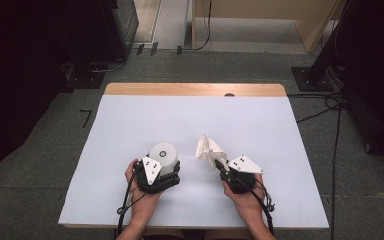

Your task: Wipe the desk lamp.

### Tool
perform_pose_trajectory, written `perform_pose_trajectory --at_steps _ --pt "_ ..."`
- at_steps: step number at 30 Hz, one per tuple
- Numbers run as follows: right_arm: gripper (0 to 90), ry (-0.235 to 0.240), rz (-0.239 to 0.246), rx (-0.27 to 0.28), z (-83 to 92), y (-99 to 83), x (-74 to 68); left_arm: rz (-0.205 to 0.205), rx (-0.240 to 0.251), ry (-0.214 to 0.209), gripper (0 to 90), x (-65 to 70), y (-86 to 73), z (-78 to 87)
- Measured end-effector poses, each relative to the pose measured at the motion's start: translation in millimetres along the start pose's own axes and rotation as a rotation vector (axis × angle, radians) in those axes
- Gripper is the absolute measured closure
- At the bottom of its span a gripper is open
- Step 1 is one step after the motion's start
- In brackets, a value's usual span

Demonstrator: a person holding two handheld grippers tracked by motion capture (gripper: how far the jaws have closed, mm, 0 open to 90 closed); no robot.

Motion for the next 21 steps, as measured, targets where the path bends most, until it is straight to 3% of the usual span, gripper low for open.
perform_pose_trajectory --at_steps 6,7,11,16,18,21 --pt "76.9 0.009 -0.007 -0.003 -0.6 -0.4 -1.4 0.019 -0.001 -0.023 8.5 -6.6 1.3 1.5" --pt "77.0 0.013 -0.009 -0.003 -0.5 -0.2 -2.3 0.023 -0.005 -0.056 8.5 -10.5 2.5 1.7" --pt "76.9 0.037 -0.019 0.005 0.2 2.4 -7.7 0.129 0.038 -0.197 8.6 -19.7 10.8 8.4" --pt "76.8 0.073 -0.036 0.005 -0.4 5.0 -15.9 0.181 0.097 -0.356 8.6 -17.4 21.0 16.8" --pt "76.7 0.103 -0.051 -0.001 -1.0 5.7 -19.3 0.176 0.102 -0.399 8.6 -14.1 22.7 18.4" --pt "76.7 0.13 -0.041 0.002 -1.6 8.4 -25.8 0.135 0.099 -0.432 8.7 -7.3 23.2 19.3"
Point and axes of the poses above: each handheld gripper's, and its own axes: z roughly backward along the jaws, y roughly out of its top, x roughly to its right, the point moved 1 cm from there along -z, roughly forward along the jaws, and after that the axes turned 2 degrees about x, right-handed, at the moved point
